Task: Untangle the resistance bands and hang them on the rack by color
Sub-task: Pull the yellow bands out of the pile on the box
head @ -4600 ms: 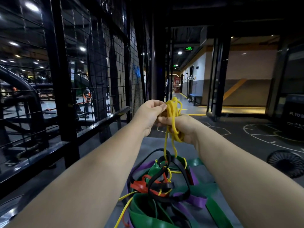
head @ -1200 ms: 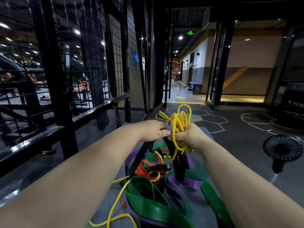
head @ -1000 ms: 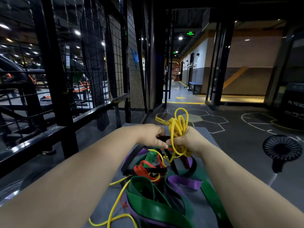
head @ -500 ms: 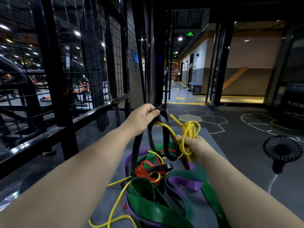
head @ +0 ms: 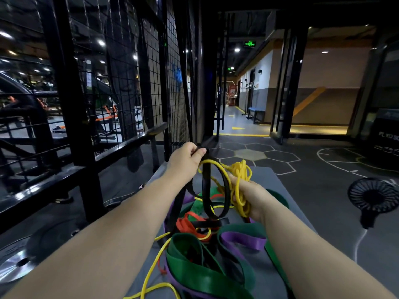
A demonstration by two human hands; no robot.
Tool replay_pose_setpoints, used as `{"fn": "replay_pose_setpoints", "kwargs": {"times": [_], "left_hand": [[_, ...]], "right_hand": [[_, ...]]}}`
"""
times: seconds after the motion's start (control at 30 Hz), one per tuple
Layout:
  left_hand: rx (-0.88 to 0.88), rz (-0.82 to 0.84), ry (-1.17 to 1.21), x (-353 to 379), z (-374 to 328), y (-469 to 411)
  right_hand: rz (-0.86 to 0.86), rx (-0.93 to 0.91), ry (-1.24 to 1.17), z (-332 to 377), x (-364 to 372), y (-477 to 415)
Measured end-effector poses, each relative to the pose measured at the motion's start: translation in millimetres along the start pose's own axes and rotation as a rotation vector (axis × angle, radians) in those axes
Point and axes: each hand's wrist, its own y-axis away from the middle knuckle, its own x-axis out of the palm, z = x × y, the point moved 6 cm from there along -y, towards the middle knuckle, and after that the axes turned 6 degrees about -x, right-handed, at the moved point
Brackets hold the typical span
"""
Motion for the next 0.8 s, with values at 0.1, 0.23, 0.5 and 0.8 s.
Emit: {"fn": "replay_pose_setpoints", "kwargs": {"times": [0.1, 0.23, 0.5, 0.8], "left_hand": [[-0.112, -0.069, 0.073, -4, 10, -4], [-0.235, -0.048, 0.299, -3, 22, -8], [-0.271, -0.082, 0.337, -8, 46, -14], [-0.274, 0.366, -0.528, 37, 62, -4]], "right_hand": [[0.04, 0.018, 0.114, -6, -1, 4], [0.019, 0.06, 0.367, -18, -12, 3], [-0.221, 0.081, 0.42, -17, -43, 9], [-0.232, 0.005, 0.24, 3, -40, 5]]}}
